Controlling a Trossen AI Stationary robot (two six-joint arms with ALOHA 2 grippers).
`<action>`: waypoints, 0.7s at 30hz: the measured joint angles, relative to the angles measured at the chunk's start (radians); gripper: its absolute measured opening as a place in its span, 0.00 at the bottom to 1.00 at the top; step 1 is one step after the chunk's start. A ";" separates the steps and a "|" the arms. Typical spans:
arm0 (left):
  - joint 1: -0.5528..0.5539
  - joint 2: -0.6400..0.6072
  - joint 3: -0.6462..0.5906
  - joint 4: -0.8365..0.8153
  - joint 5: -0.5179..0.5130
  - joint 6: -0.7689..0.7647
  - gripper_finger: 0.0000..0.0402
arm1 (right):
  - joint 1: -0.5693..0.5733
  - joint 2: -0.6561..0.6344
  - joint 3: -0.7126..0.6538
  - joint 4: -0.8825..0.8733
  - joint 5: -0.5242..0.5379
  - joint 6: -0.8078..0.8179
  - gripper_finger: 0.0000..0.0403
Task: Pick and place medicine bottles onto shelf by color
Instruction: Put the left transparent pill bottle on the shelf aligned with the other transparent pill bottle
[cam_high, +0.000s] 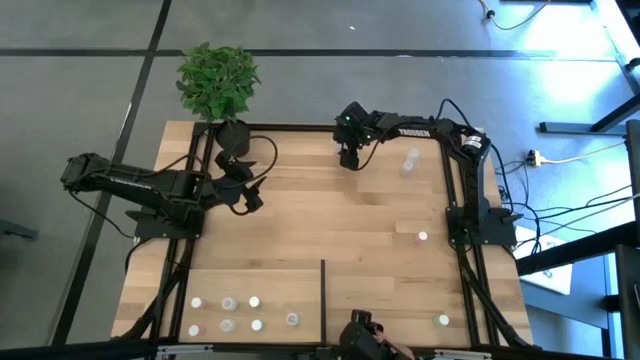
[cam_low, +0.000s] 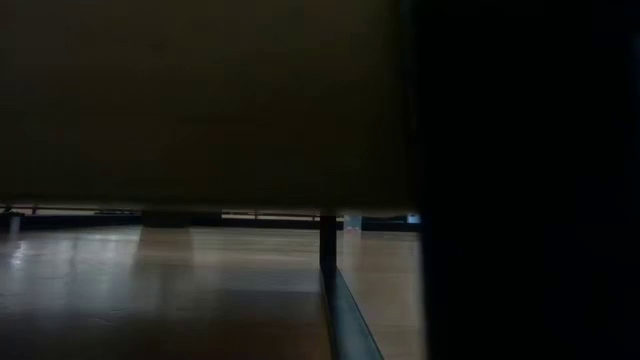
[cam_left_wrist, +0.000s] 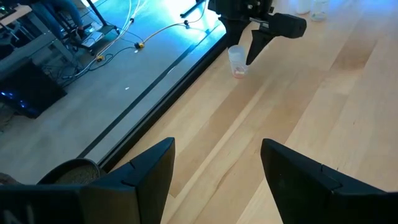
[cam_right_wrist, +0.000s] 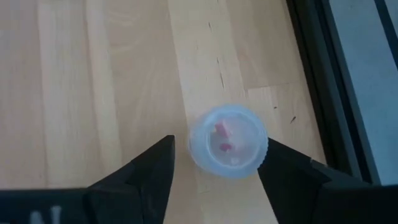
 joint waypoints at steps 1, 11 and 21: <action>0.000 0.000 0.000 0.000 0.000 0.000 0.58 | 0.000 0.000 0.000 0.000 0.000 0.000 0.52; 0.000 0.000 0.000 0.000 0.000 0.000 0.58 | 0.000 0.000 0.000 0.039 -0.084 0.024 0.39; 0.000 0.000 0.000 0.000 0.001 0.000 0.58 | 0.000 -0.002 0.000 0.029 -0.086 0.054 0.38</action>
